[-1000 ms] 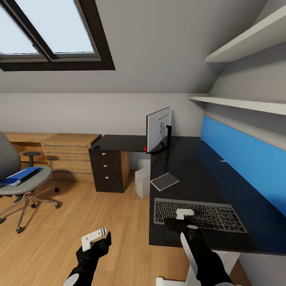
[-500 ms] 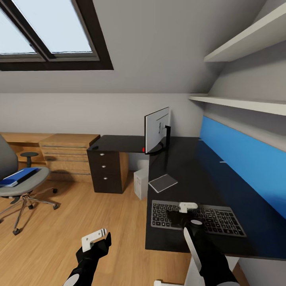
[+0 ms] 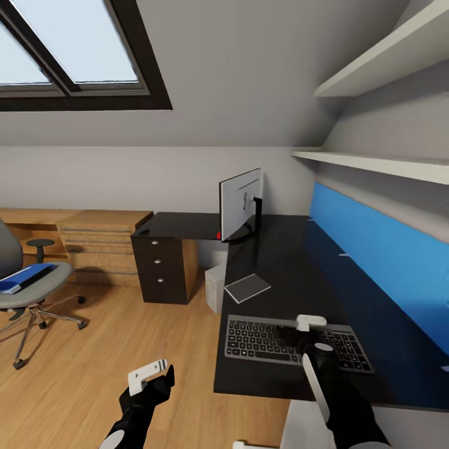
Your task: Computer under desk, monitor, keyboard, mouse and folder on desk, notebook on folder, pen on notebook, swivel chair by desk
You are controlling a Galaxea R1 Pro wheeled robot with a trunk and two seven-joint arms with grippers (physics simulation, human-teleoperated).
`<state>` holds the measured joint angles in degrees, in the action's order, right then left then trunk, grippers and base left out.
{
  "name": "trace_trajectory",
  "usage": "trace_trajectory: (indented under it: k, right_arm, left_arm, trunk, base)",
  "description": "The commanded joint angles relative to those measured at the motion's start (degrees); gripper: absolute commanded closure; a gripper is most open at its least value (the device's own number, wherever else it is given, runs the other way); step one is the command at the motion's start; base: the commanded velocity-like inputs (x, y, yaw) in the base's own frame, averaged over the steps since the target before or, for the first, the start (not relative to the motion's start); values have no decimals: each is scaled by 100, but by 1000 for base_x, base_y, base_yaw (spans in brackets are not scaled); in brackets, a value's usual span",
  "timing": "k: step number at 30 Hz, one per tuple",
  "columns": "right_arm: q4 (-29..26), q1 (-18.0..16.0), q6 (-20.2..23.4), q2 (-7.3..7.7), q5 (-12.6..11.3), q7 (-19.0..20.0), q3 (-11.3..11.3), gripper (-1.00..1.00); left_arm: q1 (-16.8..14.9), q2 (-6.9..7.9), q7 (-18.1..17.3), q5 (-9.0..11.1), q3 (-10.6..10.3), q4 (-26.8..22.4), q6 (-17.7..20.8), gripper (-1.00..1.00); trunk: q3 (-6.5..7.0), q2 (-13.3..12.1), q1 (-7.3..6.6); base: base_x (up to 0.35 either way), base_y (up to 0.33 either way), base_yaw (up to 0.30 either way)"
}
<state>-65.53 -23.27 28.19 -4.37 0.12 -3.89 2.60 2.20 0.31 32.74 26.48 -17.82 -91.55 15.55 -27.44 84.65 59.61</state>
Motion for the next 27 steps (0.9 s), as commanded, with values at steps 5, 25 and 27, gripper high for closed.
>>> trace_trajectory:
  k: [5, 25, 27]
  right_arm:
    - [-61, -2, -15, 243, -8, 11, 365, -100]
    - [-278, -2, -837, 639, -21, 34, 560, -100]
    - [-153, -4, -848, 657, -21, 25, 590, -100]
  left_arm:
    - [-3, 4, 39, 34, -4, 11, 19, -100]
    - [-5, 4, 39, -64, -114, 67, 2, -100]
    - [-4, 4, 39, -69, -117, 67, 0, -100]
  trunk:
    - [-5, 3, 0]
    - [-5, 3, 0]
    - [-5, 3, 0]
  base:
    - [0, -214, 0]
    - [172, -7, 0]
    - [107, 0, 0]
